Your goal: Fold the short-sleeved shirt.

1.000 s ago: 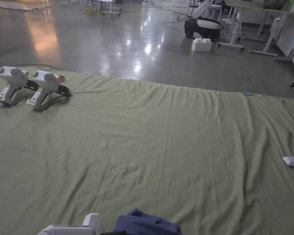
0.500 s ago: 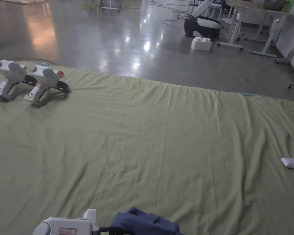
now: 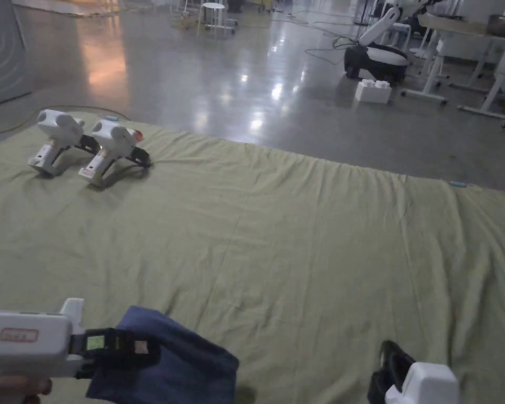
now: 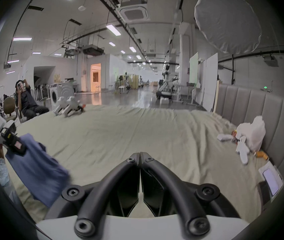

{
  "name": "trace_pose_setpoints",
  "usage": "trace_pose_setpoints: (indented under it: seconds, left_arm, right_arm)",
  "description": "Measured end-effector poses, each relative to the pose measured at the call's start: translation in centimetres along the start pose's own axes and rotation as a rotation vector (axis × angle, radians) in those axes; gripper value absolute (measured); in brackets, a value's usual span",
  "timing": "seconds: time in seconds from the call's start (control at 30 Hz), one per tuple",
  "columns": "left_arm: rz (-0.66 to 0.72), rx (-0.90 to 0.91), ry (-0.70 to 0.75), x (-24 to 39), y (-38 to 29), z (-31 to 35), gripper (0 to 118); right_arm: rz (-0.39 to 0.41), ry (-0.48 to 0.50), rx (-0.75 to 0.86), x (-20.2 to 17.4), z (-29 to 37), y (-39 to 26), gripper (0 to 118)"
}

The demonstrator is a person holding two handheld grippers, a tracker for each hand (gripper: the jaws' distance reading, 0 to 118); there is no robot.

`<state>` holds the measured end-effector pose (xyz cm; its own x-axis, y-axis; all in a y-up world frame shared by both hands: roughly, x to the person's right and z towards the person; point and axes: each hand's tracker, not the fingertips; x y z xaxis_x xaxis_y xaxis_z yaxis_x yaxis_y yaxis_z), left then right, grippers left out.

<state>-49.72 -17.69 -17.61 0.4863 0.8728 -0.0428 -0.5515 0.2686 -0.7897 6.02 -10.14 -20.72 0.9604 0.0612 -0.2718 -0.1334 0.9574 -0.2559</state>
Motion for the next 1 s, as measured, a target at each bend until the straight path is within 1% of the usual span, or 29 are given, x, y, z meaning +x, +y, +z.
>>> trace_pose_setpoints:
  seconds: [0.07, 0.1, 0.17, 0.3, 0.33, 0.37, 0.4, 0.53, 0.6, 0.63, 0.67, 0.7, 0.73, 0.77, 0.8, 0.87, 0.93, 1.0]
  left_arm:
    - [0.008, 0.036, 0.054, -1.1, 2.4, 3.7, 24]
    - [0.015, 0.052, 0.088, -0.1, 2.5, 5.5, 24]
    - [0.016, 0.083, 0.147, -0.7, 4.1, 8.8, 24]
    - [0.036, 0.137, 0.288, -2.2, 7.3, 14.2, 24]
    - [0.039, 0.145, 0.316, -2.7, 7.7, 14.8, 24]
    - [0.047, 0.155, 0.343, 0.0, 5.5, 14.3, 24]
    - [0.052, 0.155, 0.356, 0.4, 5.1, 14.4, 25]
    - [0.039, 0.126, 0.43, -1.3, 5.7, 15.3, 25]
    - [0.007, 0.095, 0.495, -1.5, 5.5, 15.0, 28]
    - [0.007, 0.086, 0.52, -0.4, 4.8, 14.5, 29]
    - [0.0, 0.076, 0.555, -0.2, 4.6, 14.3, 32]
    - [-0.014, 0.08, 0.601, 0.0, 4.4, 14.1, 40]
    - [-0.037, 0.096, 0.657, 0.3, 4.2, 14.1, 53]
    - [-0.057, 0.114, 0.711, 1.0, 3.9, 14.3, 69]
    - [-0.062, 0.126, 0.755, 1.3, 3.8, 14.4, 76]
    - [-0.079, 0.169, 0.836, 2.2, 3.4, 14.7, 81]
    - [-0.135, 0.229, 0.92, 2.1, 4.1, 16.2, 81]
    - [-0.168, 0.29, 1.002, 3.5, 3.6, 16.4, 81]
  right_arm:
    - [0.006, -0.032, 0.025, 1.4, -0.5, 1.5, 0]
    - [0.01, -0.045, 0.036, 2.1, -0.6, 2.1, 0]
    - [0.022, -0.066, 0.052, 3.3, -0.8, 3.2, 0]
    - [0.026, -0.103, 0.058, 5.2, -0.8, 4.3, 0]
    - [0.023, -0.111, 0.058, 5.5, -0.7, 4.4, 0]
    - [0.019, -0.119, 0.057, 5.8, -0.6, 4.5, 0]
    - [0.015, -0.126, 0.056, 6.1, -0.5, 4.5, 0]
    - [0.009, -0.14, 0.036, 6.5, -0.3, 3.9, 0]
    - [0.013, -0.139, 0.021, 6.4, -0.3, 3.6, 0]
    - [0.014, -0.138, 0.013, 6.3, -0.3, 3.5, 0]
    - [0.012, -0.135, 0.009, 6.2, -0.2, 3.3, 0]
    - [0.01, -0.129, 0.004, 6.1, -0.3, 3.2, 0]
    - [0.012, -0.125, -0.002, 5.9, -0.4, 3.1, 0]
    - [0.015, -0.121, -0.006, 5.8, -0.4, 3.0, 0]
    - [0.016, -0.116, -0.007, 5.6, -0.4, 2.9, 0]
    - [0.016, -0.103, -0.011, 5.5, -0.6, 2.8, 0]
    - [0.017, -0.093, -0.012, 5.2, -0.6, 2.7, 0]
    - [0.015, -0.081, -0.011, 5.0, -0.6, 2.7, 0]
